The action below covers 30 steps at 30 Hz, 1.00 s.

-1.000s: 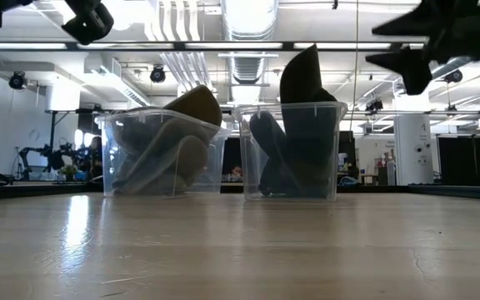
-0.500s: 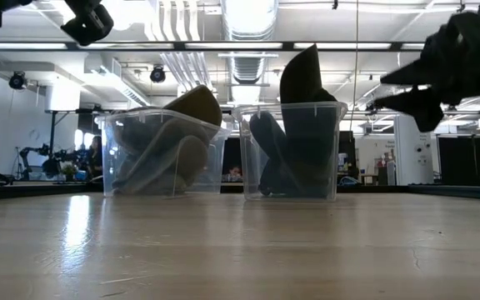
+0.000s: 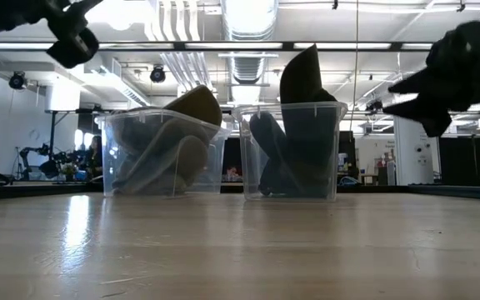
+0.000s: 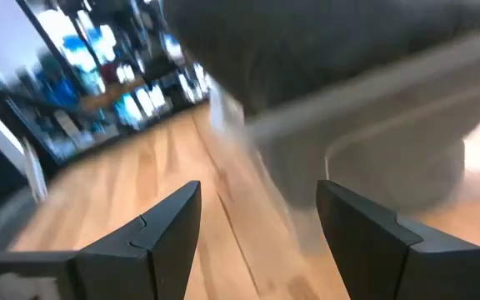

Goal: Pick & Place hat
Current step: Return to Home Position

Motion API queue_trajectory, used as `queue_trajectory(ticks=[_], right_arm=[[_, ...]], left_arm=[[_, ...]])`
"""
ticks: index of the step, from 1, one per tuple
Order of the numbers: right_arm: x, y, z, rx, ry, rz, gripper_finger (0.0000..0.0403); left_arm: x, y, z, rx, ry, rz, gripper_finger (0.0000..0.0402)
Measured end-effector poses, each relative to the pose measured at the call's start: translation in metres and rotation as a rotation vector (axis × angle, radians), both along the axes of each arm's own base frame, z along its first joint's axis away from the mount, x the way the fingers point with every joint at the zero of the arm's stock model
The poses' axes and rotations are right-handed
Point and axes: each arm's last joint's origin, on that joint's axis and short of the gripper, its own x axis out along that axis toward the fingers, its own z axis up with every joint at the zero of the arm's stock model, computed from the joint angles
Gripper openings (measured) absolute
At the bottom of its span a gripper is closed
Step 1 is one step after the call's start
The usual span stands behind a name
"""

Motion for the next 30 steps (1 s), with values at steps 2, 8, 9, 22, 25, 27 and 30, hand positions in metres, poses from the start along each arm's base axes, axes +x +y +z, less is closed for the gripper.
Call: queue_trajectory(ticks=[2,8,9,22,25,27,30], right_arm=[[-0.002,-0.002,0.004,0.005,-0.045,-0.017,0.0233],[-0.009,-0.009,0.013,0.012,-0.156,-0.077,0.0233],[-0.010,-0.010,0.014,0.013,-0.170,-0.088,0.0233],[-0.014,-0.015,0.018,0.011,-0.221,-0.143,0.0233],[-0.014,-0.015,0.018,0.011,-0.221,-0.143,0.0233],[-0.014,-0.015,0.018,0.011,-0.221,-0.143,0.0233],[-0.014,-0.015,0.018,0.011,-0.221,-0.143,0.0233]], left_arm=[[-0.005,0.003,-0.005,0.002,0.010,0.015,0.0206],[-0.015,0.009,-0.015,0.000,0.003,0.065,0.0206],[-0.016,0.010,-0.017,-0.001,-0.003,0.078,0.0206],[-0.021,0.027,-0.048,-0.001,-0.008,0.253,0.0206],[-0.021,0.027,-0.057,-0.001,-0.001,0.252,0.0206],[-0.021,0.027,-0.064,0.000,0.008,0.253,0.0206],[-0.020,0.027,-0.076,0.000,0.033,0.252,0.0206]])
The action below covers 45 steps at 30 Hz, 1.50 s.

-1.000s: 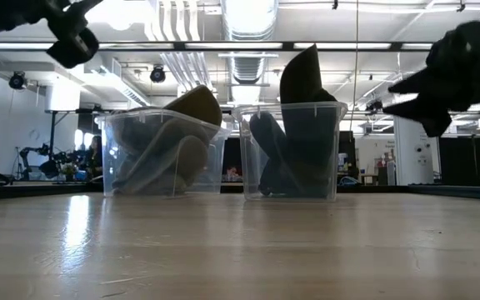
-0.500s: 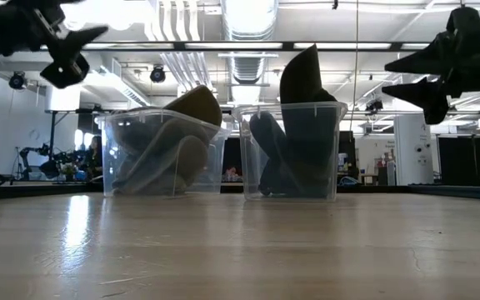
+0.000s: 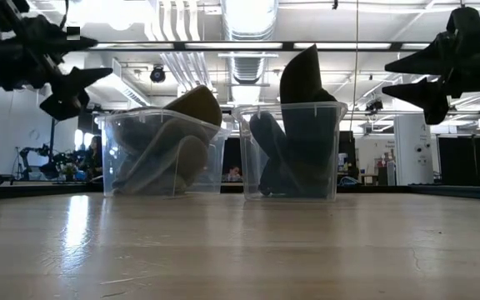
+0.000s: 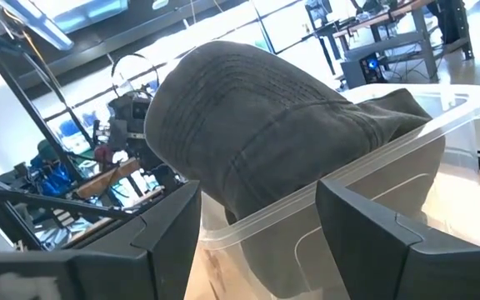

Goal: Pick & Place hat
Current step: Return to Home Position

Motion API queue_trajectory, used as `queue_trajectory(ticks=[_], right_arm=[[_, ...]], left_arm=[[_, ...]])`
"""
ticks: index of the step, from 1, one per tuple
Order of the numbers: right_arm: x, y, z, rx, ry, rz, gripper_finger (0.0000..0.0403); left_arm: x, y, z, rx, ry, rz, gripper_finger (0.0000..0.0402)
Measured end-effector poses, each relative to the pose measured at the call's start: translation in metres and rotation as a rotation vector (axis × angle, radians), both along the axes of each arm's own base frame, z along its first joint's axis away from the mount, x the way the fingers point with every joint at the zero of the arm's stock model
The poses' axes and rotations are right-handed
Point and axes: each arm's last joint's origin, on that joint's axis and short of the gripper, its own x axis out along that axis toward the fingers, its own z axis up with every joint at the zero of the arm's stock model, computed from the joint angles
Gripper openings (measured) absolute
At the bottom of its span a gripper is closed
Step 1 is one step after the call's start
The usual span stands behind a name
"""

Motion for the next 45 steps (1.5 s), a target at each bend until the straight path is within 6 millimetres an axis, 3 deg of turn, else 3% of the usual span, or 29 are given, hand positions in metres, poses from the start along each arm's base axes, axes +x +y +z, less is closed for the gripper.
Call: queue_trajectory(ticks=[8,45], right_arm=[[0.0000,0.0002,0.0000,0.000,0.000,0.004,0.0233],[0.0004,0.0046,0.0002,0.000,-0.001,0.048,0.0233]], left_arm=[[-0.0002,0.0000,-0.0083,-0.007,0.074,0.001,0.0206],[0.0000,-0.0002,-0.0083,-0.007,0.072,-0.004,0.0206]])
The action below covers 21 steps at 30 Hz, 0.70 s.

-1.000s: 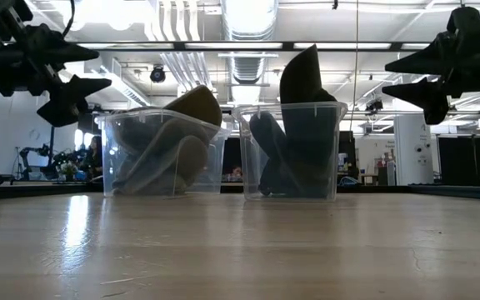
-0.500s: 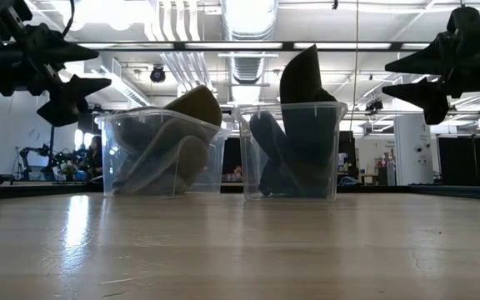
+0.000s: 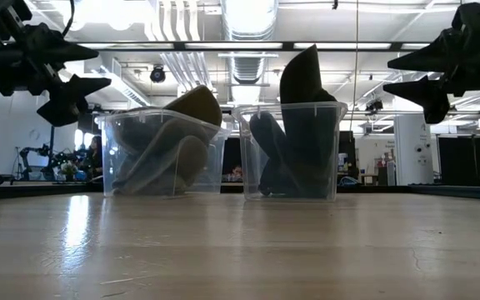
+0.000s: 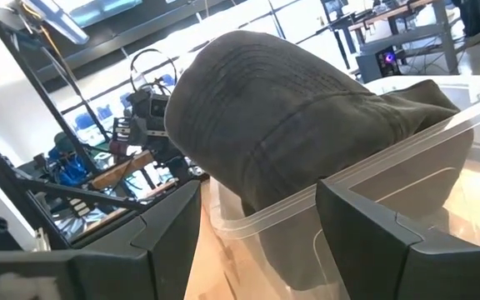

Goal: Pick & Place hat
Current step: Return to Home Position

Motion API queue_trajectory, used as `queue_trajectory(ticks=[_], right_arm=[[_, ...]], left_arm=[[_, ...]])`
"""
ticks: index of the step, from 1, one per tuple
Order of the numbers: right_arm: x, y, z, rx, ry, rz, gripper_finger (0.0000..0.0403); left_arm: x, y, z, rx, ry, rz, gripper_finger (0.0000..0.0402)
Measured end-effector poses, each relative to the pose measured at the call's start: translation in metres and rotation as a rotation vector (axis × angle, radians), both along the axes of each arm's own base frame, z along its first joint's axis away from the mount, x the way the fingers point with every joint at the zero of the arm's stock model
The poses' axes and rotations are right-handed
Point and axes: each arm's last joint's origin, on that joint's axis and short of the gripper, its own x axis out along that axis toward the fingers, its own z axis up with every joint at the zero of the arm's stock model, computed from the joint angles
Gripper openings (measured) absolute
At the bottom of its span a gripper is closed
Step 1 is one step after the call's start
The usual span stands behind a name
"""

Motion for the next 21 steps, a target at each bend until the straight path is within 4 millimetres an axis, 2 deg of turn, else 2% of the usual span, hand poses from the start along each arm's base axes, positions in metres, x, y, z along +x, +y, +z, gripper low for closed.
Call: queue_trajectory(ticks=[9,15,18,21], right_arm=[[0.0000,-0.0001,0.0000,-0.004,0.001,0.001,0.0233],[0.0001,0.0006,0.0018,-0.161,0.031,0.013,0.0233],[0.0005,0.0037,0.0041,-0.256,0.020,0.113,0.0233],[0.0009,0.0089,0.0045,-0.328,0.003,0.286,0.0233]], left_arm=[[0.0000,0.0000,0.0002,0.000,-0.001,0.000,0.0206],[0.0000,0.0000,0.0002,0.000,-0.001,0.001,0.0206],[0.0000,0.0000,0.0002,0.000,-0.001,0.001,0.0206],[0.0000,0.0001,0.0002,0.000,-0.001,0.002,0.0206]])
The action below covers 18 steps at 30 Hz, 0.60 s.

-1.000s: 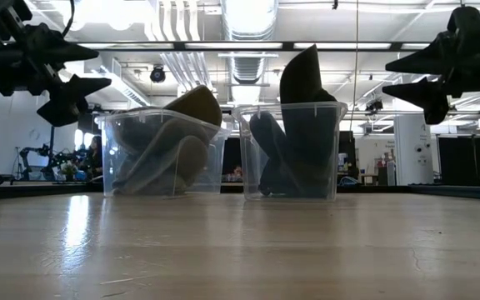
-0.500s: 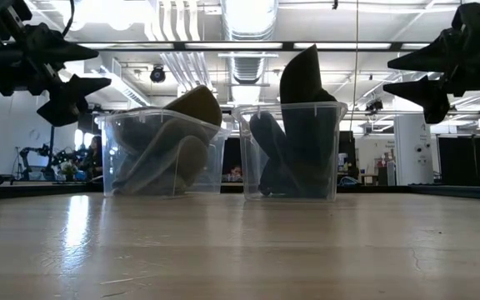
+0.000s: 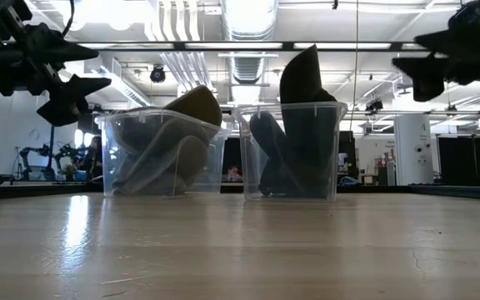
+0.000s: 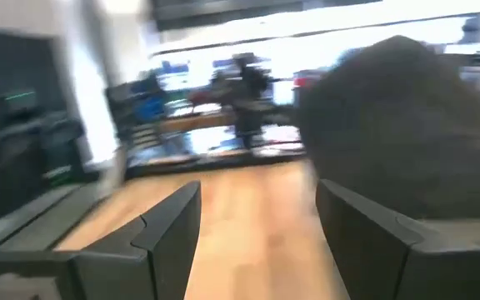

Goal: Pick & Place hat
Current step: Return to Home Position

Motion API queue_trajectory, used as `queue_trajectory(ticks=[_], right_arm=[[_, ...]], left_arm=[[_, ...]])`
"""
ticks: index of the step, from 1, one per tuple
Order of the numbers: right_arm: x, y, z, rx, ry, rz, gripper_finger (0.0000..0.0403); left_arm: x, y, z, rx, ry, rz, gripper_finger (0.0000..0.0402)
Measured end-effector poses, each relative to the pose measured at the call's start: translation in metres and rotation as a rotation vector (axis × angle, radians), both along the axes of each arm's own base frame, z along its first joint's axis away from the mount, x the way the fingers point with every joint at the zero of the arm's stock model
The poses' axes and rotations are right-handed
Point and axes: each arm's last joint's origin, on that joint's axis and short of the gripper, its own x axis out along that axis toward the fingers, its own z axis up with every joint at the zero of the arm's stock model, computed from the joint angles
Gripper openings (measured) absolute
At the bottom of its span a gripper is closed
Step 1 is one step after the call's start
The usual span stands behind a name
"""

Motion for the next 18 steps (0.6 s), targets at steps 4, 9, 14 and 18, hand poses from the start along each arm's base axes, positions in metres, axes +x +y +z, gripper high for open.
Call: queue_trajectory(ticks=[4,9,14,18], right_arm=[[-0.0006,0.0055,0.0001,-0.055,-0.005,0.187,0.0233],[-0.0004,0.0053,-0.0017,0.006,0.020,0.188,0.0233],[-0.0003,0.0051,-0.0022,-0.013,0.021,0.177,0.0233],[-0.0003,0.0051,-0.0022,-0.046,0.018,0.173,0.0233]], left_arm=[[0.0000,0.0000,0.0000,0.000,0.000,0.001,0.0206],[0.0000,0.0000,0.0000,0.000,0.000,0.001,0.0206],[0.0000,0.0000,0.0000,0.000,0.000,0.001,0.0206],[0.0000,0.0000,0.0000,0.000,0.000,0.001,0.0206]])
